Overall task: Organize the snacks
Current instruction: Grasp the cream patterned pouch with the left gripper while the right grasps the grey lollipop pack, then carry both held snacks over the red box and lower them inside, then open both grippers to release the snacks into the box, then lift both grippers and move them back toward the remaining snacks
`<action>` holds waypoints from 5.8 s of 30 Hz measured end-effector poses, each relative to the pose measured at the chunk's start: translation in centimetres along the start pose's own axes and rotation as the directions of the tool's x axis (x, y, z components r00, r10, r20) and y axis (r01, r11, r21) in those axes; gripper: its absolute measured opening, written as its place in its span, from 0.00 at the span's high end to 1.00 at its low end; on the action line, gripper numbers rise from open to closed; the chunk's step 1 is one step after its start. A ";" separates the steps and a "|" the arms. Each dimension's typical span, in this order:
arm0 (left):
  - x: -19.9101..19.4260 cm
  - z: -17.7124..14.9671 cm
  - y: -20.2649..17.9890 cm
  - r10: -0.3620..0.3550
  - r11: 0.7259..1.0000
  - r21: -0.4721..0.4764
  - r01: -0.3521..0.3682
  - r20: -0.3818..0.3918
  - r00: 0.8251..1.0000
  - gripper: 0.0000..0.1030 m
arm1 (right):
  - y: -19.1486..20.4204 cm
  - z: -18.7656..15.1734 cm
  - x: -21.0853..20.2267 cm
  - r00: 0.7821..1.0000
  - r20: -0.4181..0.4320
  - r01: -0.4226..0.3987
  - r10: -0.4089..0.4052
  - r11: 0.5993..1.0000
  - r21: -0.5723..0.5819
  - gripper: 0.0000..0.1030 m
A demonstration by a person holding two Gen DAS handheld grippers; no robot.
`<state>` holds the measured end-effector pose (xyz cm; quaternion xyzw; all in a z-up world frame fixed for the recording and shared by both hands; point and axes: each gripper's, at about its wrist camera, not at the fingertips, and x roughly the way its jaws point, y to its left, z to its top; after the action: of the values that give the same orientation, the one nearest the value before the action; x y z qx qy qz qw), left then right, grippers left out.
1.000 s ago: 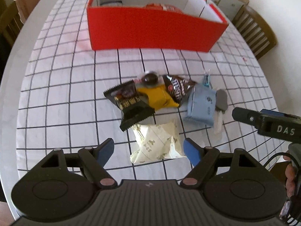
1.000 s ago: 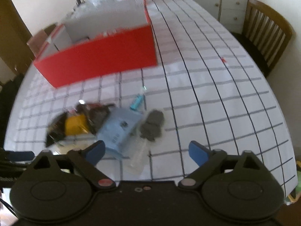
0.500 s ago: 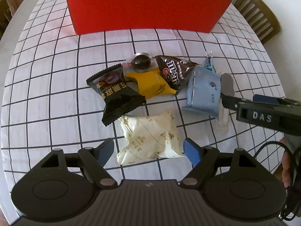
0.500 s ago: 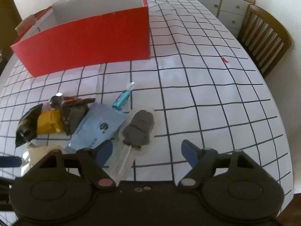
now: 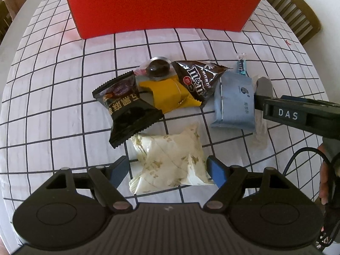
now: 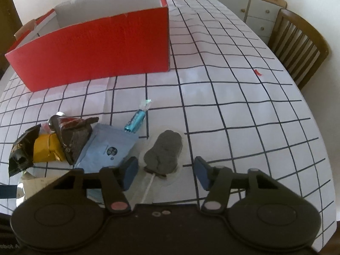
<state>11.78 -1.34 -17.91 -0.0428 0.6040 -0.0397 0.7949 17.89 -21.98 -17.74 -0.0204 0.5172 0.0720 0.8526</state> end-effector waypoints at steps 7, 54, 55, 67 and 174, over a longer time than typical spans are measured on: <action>-0.4 -0.1 -0.2 0.010 1.000 0.009 -0.010 0.008 1.000 0.41 | -0.6 -0.2 -0.2 1.000 0.028 -0.009 0.008 1.000 0.011 0.62; -16.4 4.3 0.7 -0.068 0.998 0.026 0.063 0.332 0.941 0.50 | 1.4 5.6 -16.5 0.933 0.276 -0.191 0.230 0.968 -0.160 0.62; -16.7 4.8 0.6 -0.063 0.998 0.028 0.056 0.341 0.938 0.50 | 1.5 6.4 -16.6 0.930 0.284 -0.191 0.233 0.967 -0.167 0.62; -17.9 12.7 0.9 0.020 0.999 0.018 -0.030 0.413 0.910 0.50 | 2.5 14.1 -14.2 0.920 0.334 -0.126 0.205 0.962 -0.243 0.62; -18.4 7.8 3.9 0.013 1.000 -0.030 -0.001 0.385 0.923 0.23 | 4.9 9.0 -16.1 0.891 0.240 -0.316 0.384 0.907 -0.278 0.01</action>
<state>14.40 4.79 1.30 -0.0593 0.4366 -0.0187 0.8975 17.72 -17.82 0.90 -0.0147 0.3700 0.2874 0.8833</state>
